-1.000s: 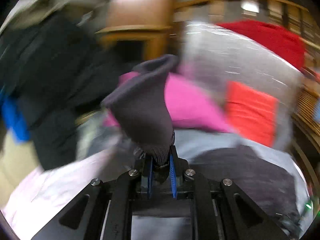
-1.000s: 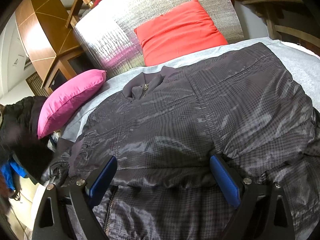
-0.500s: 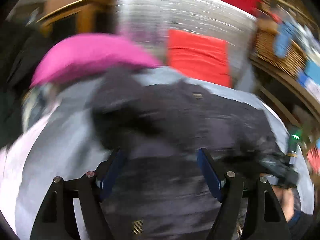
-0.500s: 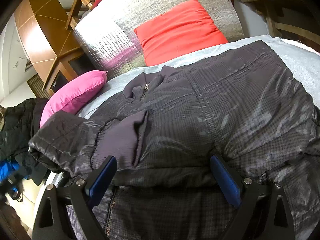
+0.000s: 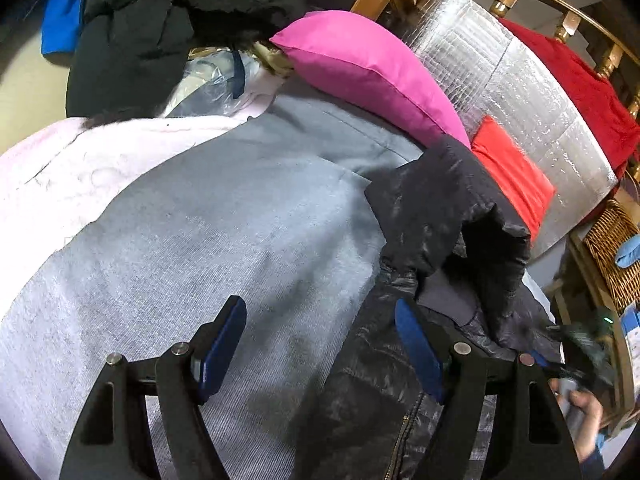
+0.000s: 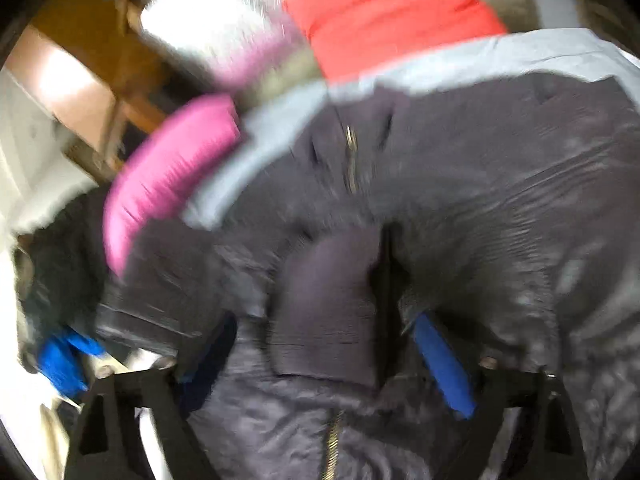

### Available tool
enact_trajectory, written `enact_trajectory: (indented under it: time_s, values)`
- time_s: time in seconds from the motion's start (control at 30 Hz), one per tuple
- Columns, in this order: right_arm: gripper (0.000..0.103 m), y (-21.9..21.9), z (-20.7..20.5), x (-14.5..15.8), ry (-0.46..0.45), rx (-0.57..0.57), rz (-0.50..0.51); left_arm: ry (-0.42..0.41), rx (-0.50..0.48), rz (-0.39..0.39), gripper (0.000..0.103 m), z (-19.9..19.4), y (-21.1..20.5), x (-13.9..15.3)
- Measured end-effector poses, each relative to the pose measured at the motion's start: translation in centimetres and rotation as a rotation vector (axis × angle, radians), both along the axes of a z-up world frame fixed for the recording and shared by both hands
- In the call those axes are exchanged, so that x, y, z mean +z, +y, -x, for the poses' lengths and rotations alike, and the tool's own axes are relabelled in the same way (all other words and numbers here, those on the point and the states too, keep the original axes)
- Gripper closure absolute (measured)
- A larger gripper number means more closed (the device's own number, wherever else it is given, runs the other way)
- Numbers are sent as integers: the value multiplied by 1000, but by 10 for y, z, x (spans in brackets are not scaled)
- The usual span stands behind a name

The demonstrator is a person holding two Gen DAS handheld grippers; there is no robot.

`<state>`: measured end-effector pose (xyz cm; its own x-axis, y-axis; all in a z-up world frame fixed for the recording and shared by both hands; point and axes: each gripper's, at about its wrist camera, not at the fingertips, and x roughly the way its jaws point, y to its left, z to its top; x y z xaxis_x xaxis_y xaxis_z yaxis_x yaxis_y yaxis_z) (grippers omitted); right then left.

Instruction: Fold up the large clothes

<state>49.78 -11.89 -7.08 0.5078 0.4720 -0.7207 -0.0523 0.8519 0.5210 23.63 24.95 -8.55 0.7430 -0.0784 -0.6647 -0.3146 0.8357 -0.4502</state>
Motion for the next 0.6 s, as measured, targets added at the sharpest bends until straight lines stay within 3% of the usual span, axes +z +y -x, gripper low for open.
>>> enact_trajectory:
  time_s: [0.03, 0.07, 0.13, 0.23, 0.33, 0.4, 0.5, 0.6]
  values:
    - [57, 9, -5, -5, 20, 30, 36, -5, -6, -4, 26, 0, 0, 2]
    - [77, 19, -8, -6, 28, 69, 84, -13, -13, -18, 26, 0, -1, 5]
    - [86, 32, -9, 6, 14, 129, 153, -26, -17, -42, 26, 2, 1, 14]
    - [87, 35, 2, 63, -137, 147, 275, -45, -9, -50, 26, 0, 3, 20]
    - [87, 14, 12, 126, -280, 105, 384, -60, -14, -48, 26, -5, 0, 26]
    - [87, -8, 19, 153, -335, 50, 460, -69, -25, -52, 26, -11, -5, 30]
    - [87, -52, 18, 156, -306, -30, 477, -77, -68, -50, 26, -34, -25, 40]
    - [87, -73, 15, 125, -235, -36, 497, -92, -115, -69, 26, -56, -49, 52]
